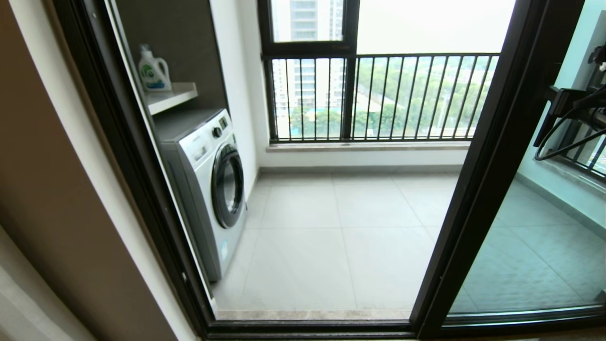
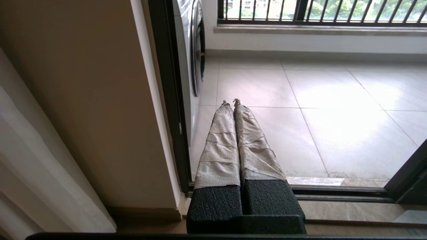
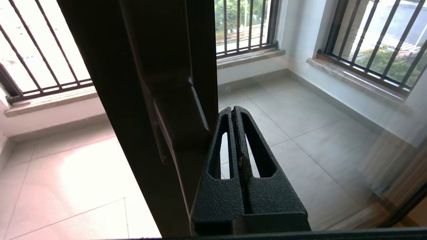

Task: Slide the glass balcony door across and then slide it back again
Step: Close the slid door

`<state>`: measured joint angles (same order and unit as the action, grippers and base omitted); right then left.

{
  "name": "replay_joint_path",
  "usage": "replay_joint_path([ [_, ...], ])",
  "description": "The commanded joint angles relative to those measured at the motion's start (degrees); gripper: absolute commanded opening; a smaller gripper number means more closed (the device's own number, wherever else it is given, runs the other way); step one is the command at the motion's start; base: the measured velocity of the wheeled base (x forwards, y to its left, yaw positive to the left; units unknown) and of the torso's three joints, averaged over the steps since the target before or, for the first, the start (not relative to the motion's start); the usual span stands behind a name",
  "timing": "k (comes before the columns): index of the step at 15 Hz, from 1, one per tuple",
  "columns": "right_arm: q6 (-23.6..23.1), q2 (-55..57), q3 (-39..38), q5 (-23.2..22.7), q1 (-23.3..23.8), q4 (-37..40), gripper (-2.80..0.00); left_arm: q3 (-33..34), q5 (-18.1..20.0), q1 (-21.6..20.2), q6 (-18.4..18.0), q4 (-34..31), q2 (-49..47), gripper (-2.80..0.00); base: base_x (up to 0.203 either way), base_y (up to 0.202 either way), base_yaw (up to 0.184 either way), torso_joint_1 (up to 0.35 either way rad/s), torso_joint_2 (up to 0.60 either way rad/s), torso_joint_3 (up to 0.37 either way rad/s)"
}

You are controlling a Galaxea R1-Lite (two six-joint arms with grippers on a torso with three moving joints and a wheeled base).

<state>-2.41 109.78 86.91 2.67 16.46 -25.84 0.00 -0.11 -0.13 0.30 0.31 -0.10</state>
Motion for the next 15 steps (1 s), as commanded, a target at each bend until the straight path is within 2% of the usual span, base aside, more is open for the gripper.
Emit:
replay_joint_path([
  [1, -0.1, -0.1, 0.0, -0.5, -2.1, -0.2, -2.80, 0.0, -0.1, 0.0, 0.0, 0.0, -0.1, -2.80, 0.000, 0.000, 0.000, 0.000, 0.00, 0.000],
  [8, -0.2, -1.1, 0.0, -0.4, -5.1, -0.2, -2.80, 0.0, -0.1, 0.0, 0.0, 0.0, -0.1, -2.80, 0.000, 0.000, 0.000, 0.000, 0.00, 0.000],
  [15, -0.3, -2.6, -0.3, -0.3, -6.1, -0.2, -2.80, 0.0, -0.1, 0.0, 0.0, 0.0, -0.1, -2.80, 0.000, 0.000, 0.000, 0.000, 0.00, 0.000],
])
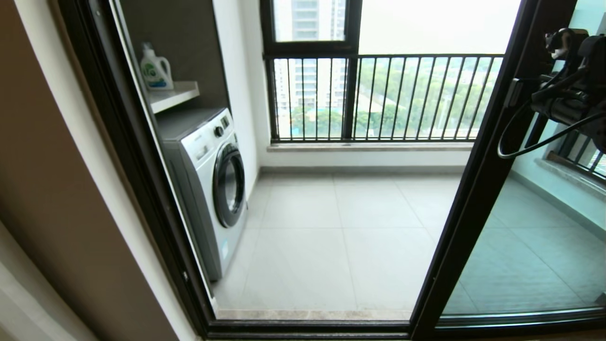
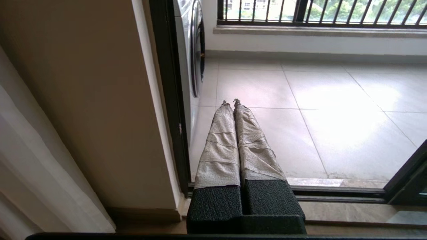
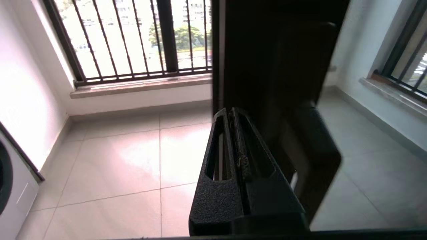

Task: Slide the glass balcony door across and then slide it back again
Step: Close the slid door

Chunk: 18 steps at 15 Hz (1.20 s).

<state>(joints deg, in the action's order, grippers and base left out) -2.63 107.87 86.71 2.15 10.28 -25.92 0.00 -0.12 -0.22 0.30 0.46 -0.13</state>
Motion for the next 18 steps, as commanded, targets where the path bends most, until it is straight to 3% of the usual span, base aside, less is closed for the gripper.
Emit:
replay_joint_path([
  [1, -0.1, -1.3, -0.2, 0.2, 0.0, -0.1, -2.80, 0.0, 0.0, 0.1, 0.0, -0.1, 0.0, -2.80, 0.000, 0.000, 0.000, 0.000, 0.00, 0.000],
  [5, -0.4, -5.8, -0.3, 0.2, 0.4, -0.1, -2.80, 0.0, -0.1, 0.1, 0.0, -0.1, 0.0, -2.80, 0.000, 0.000, 0.000, 0.000, 0.00, 0.000],
  [12, -0.6, -3.9, -3.6, -0.2, 10.2, -0.1, -2.80, 0.0, -0.1, 0.0, 0.0, -0.1, 0.0, -2.80, 0.000, 0.000, 0.000, 0.000, 0.00, 0.000],
  [18, -0.5, 0.5, -3.3, -0.1, 11.0, -0.2, -2.80, 0.0, -0.1, 0.0, 0.0, -0.1, 0.0, -2.80, 0.000, 0.000, 0.000, 0.000, 0.00, 0.000],
])
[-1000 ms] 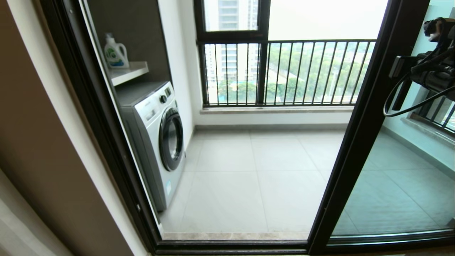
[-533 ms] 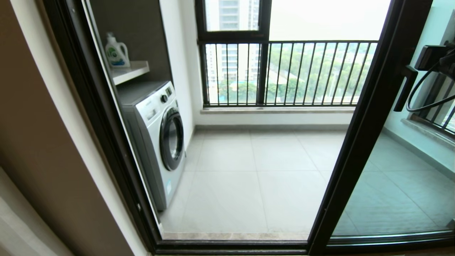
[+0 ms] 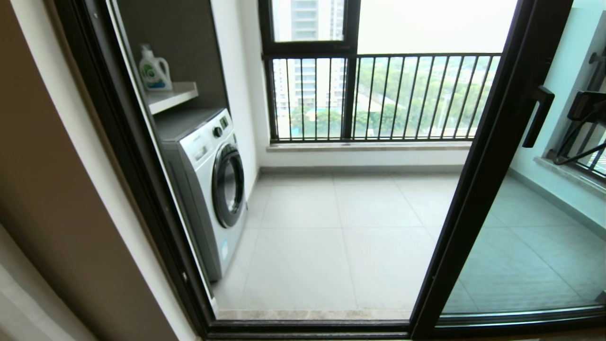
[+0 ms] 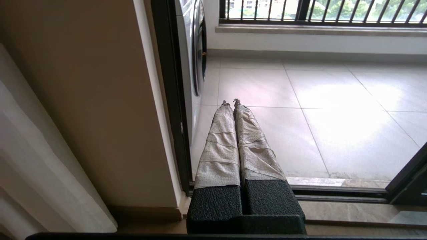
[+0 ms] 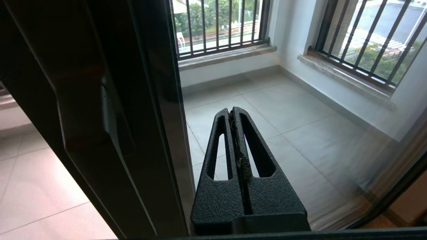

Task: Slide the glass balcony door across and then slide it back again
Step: Close the slid door

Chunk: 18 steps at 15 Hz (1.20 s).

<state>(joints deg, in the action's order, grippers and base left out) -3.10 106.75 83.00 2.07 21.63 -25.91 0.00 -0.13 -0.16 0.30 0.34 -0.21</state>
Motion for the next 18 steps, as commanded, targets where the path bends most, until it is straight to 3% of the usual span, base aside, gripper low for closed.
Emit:
replay_joint_path([
  [1, -0.1, 1.7, 0.5, -0.1, -0.9, -0.2, -2.80, 0.0, 0.0, 0.0, 0.0, 0.0, 0.0, -2.80, 0.000, 0.000, 0.000, 0.000, 0.00, 0.000],
  [9, -0.3, 1.4, 1.3, 0.2, -7.9, -2.6, -2.80, 0.0, 0.0, 0.1, 0.0, 0.0, 0.0, -2.80, 0.000, 0.000, 0.000, 0.000, 0.00, 0.000],
  [18, -0.3, 0.9, 0.5, 0.4, -10.5, -2.6, -2.80, 0.0, 0.0, 0.1, 0.0, 0.0, 0.0, -2.80, 0.000, 0.000, 0.000, 0.000, 0.00, 0.000],
])
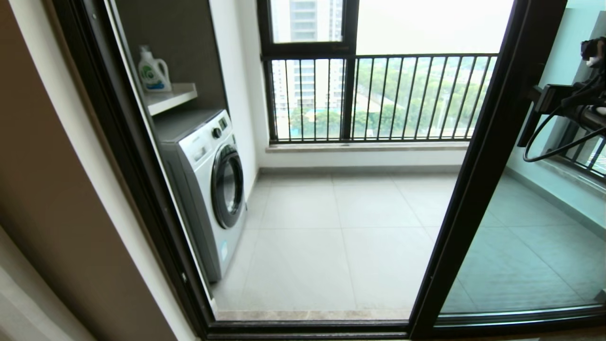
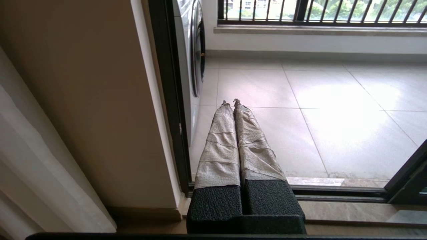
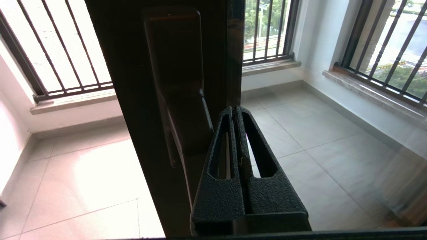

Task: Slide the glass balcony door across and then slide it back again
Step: Close the slid door

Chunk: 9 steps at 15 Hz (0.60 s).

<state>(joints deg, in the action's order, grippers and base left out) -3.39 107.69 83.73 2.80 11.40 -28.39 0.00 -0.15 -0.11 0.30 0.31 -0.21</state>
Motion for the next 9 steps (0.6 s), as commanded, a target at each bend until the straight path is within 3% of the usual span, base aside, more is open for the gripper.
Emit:
replay_joint_path([
  [1, 0.0, 0.0, -0.2, -0.3, -0.4, -0.1, -2.80, 0.0, 0.1, 0.0, 0.0, 0.0, 0.0, -2.80, 0.000, 0.000, 0.000, 0.000, 0.00, 0.000],
  [9, 0.0, -0.7, 0.0, 2.7, -1.9, -0.4, -2.80, 0.0, 0.0, -0.1, 0.0, 0.0, 0.0, -2.80, 0.000, 0.000, 0.000, 0.000, 0.00, 0.000],
])
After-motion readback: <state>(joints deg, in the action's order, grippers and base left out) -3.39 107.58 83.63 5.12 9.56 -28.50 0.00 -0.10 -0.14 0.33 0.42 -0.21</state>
